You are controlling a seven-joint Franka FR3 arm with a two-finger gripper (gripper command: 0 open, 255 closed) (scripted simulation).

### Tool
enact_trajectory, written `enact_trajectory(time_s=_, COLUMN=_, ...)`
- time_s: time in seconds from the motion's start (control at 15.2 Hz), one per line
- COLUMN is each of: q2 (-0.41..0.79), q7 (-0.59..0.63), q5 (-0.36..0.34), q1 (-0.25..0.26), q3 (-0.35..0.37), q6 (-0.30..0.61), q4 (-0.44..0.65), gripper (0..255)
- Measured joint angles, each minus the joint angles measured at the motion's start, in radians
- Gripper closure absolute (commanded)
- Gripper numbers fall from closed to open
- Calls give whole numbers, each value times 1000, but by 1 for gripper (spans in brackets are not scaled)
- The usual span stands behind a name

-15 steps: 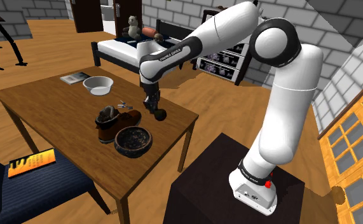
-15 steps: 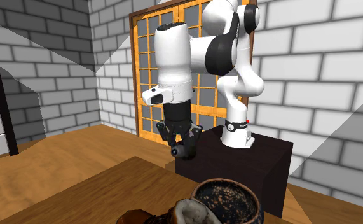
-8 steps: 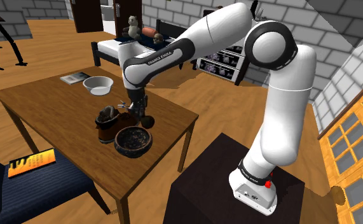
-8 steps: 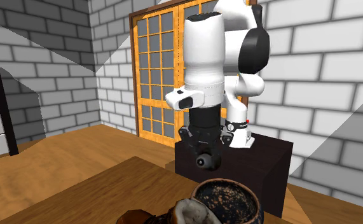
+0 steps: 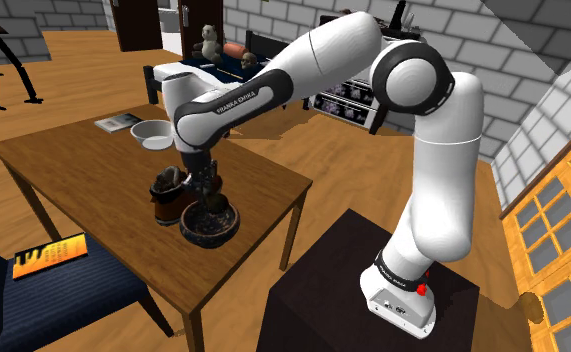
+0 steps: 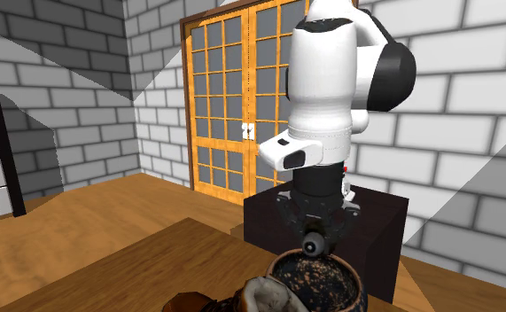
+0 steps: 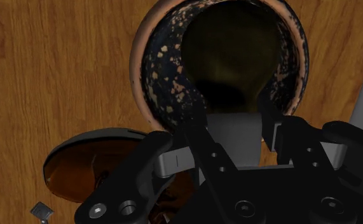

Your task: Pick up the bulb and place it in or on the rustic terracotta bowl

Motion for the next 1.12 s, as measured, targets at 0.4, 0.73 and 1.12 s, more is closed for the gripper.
enact_trajectory(time_s=0.4, q2=45, q7=4, q5=-9, q1=2, q3=-4, q6=64, q4=-19, gripper=255)
enact_trajectory(time_s=0.73, q2=76, q7=10, q5=-15, q1=6, q3=-7, q6=108, q4=-33, gripper=255)
enact_trajectory(time_s=1.12, q2=78, q7=10, q5=-16, q1=6, q3=-7, q6=111, q4=-34, gripper=0)
